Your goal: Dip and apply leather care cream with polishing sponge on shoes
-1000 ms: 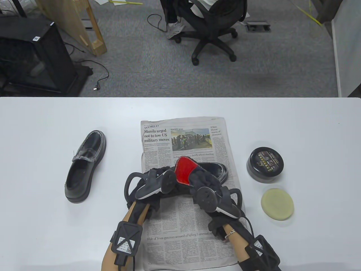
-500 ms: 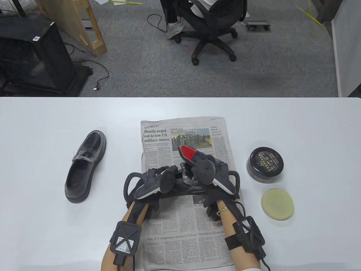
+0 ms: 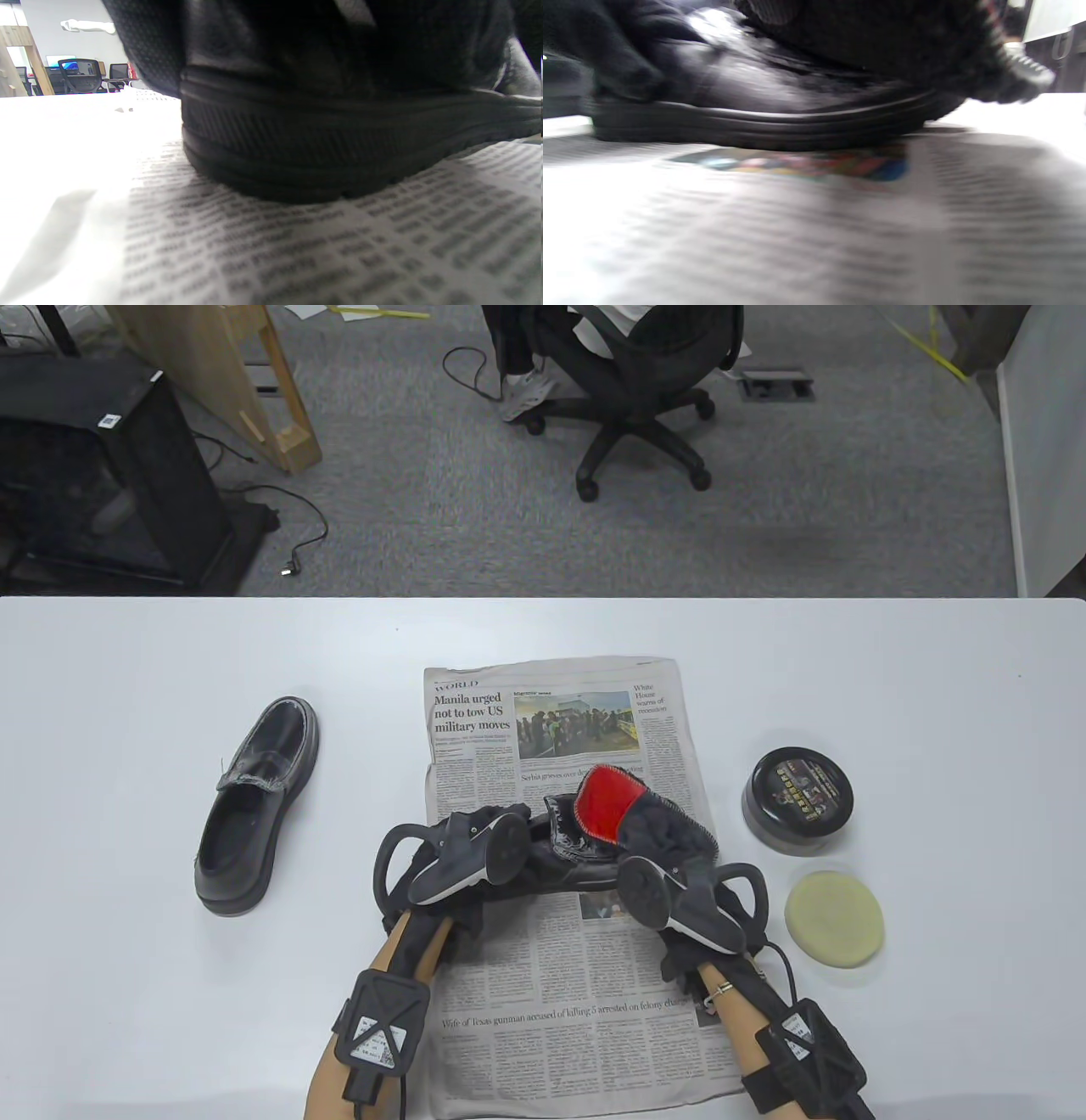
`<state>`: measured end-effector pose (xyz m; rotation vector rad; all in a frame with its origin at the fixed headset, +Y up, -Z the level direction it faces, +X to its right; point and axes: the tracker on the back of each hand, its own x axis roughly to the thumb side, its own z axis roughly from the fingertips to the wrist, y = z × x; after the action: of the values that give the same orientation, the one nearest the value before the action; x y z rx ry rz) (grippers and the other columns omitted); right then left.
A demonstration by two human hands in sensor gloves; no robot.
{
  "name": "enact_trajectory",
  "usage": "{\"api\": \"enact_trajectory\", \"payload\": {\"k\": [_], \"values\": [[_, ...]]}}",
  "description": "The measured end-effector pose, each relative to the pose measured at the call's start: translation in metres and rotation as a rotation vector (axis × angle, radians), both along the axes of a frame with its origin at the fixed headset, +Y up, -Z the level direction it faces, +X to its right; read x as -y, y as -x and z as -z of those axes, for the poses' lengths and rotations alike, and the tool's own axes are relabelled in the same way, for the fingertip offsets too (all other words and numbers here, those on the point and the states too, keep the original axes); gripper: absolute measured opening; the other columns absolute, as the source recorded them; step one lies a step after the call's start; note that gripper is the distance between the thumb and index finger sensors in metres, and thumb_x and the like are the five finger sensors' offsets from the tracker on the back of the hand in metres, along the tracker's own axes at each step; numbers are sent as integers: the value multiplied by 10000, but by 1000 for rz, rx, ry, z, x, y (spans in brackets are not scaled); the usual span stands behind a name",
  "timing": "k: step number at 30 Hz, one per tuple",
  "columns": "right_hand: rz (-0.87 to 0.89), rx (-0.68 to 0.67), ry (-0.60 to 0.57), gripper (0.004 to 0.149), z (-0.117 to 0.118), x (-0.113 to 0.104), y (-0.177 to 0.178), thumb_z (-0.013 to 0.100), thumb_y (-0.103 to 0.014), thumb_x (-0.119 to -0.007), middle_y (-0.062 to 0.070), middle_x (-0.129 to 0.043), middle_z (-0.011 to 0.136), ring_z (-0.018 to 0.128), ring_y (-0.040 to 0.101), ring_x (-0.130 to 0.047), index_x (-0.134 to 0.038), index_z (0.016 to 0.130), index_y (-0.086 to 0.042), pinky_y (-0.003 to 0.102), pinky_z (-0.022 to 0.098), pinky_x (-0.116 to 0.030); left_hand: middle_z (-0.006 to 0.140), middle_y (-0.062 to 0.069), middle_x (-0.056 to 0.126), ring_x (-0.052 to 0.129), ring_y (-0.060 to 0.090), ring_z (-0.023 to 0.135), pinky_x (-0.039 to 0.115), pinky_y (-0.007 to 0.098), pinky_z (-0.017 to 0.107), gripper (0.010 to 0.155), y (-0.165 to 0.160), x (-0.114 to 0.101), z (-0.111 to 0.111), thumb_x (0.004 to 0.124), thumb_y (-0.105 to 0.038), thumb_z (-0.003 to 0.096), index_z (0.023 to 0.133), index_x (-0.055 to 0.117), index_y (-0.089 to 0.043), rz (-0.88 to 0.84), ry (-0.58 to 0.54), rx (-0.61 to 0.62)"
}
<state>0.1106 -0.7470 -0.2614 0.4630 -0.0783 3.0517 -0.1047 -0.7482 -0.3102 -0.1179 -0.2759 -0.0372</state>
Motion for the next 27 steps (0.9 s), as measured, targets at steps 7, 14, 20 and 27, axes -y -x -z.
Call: {"api": "enact_trajectory", "payload": {"k": [7, 14, 20, 27], "values": [[328, -91, 102, 533, 5, -9, 33, 650, -389, -476, 157, -481, 1156, 1055, 457, -508, -434, 1132, -167, 594, 717, -549, 1108, -65, 789, 829, 217, 983, 753, 476, 726, 840, -1, 0, 1, 813, -630, 316, 1082, 595, -363, 8, 13, 19], [252, 31, 188, 539, 54, -5, 46, 654, -418, -433, 114, -446, 1201, 1102, 422, -402, -416, 1148, -200, 650, 709, -380, 1118, -68, 781, 832, 209, 980, 752, 469, 723, 857, 1, 1, 0, 814, -639, 319, 1096, 581, -364, -9, 7, 19], [155, 173, 192, 545, 66, 3, 17, 653, -401, -429, 132, -428, 1189, 1092, 422, -384, -409, 1148, -174, 623, 704, -346, 1086, -49, 817, 856, 209, 943, 772, 442, 689, 867, 1, 0, -1, 805, -660, 311, 1094, 592, -355, 1, -4, -8], [69, 152, 130, 537, 38, 7, -20, 649, -389, -455, 137, -380, 1174, 1073, 438, -369, -393, 1136, -172, 551, 725, -447, 1063, -35, 843, 874, 220, 917, 787, 441, 663, 866, 1, 0, -2, 793, -669, 304, 1084, 624, -335, 20, -13, -31]]}}
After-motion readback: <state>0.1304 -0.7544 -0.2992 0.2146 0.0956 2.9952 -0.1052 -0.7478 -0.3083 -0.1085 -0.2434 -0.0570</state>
